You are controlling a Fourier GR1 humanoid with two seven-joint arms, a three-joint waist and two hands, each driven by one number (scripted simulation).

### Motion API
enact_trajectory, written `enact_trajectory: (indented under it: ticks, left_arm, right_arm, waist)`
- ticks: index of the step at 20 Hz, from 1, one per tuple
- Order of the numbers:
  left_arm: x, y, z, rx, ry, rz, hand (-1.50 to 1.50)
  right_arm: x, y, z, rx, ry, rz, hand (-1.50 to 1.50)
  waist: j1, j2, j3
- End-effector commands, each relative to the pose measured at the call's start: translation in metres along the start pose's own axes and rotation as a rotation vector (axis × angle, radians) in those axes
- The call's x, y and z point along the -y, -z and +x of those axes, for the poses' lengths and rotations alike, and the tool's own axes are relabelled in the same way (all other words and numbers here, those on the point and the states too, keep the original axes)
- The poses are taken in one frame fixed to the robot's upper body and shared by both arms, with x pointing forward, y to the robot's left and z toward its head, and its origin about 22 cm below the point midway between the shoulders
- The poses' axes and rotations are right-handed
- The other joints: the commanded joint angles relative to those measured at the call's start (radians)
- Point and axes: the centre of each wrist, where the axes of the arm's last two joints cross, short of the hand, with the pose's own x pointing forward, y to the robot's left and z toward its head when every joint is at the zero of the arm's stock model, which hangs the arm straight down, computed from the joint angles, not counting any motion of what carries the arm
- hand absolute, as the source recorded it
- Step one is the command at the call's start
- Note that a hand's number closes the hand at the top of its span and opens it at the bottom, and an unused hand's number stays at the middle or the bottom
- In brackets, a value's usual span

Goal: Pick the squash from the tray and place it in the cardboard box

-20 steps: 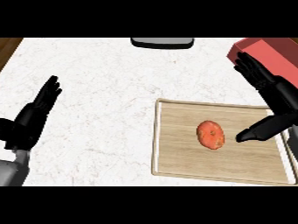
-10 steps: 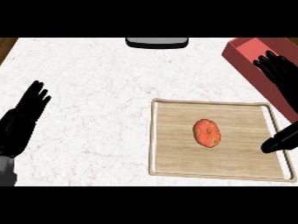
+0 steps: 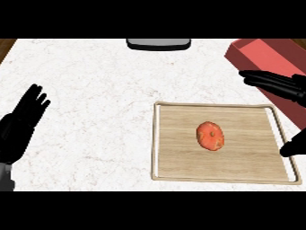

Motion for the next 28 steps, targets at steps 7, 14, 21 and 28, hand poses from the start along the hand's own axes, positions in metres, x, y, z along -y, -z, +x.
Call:
enact_trajectory:
  ticks: [7,14,21,28]
  left_arm:
    - [-0.006,-0.001,0.000,0.005,-0.006,0.014,0.00]
    - [-0.011,-0.001,0.001,0.004,0.001,0.010,0.00]
    - [-0.004,-0.004,0.000,0.007,0.005,0.000,0.00]
    - [-0.006,-0.010,-0.010,0.005,0.005,0.022,0.00]
  right_arm:
    - [-0.034,0.046,0.037,-0.219,-0.196,0.279,-1.50]
    - [-0.047,0.064,0.031,-0.301,-0.145,0.371,-1.50]
    - [-0.032,0.058,0.008,-0.340,-0.165,0.408,-1.50]
    - [-0.062,0.053,0.016,-0.308,-0.162,0.402,-1.50]
  waist:
    - [-0.006,0.004,0.000]
    - [-0.008,0.005,0.001]
    - [-0.005,0.006,0.001]
    - [-0.010,0.004,0.001]
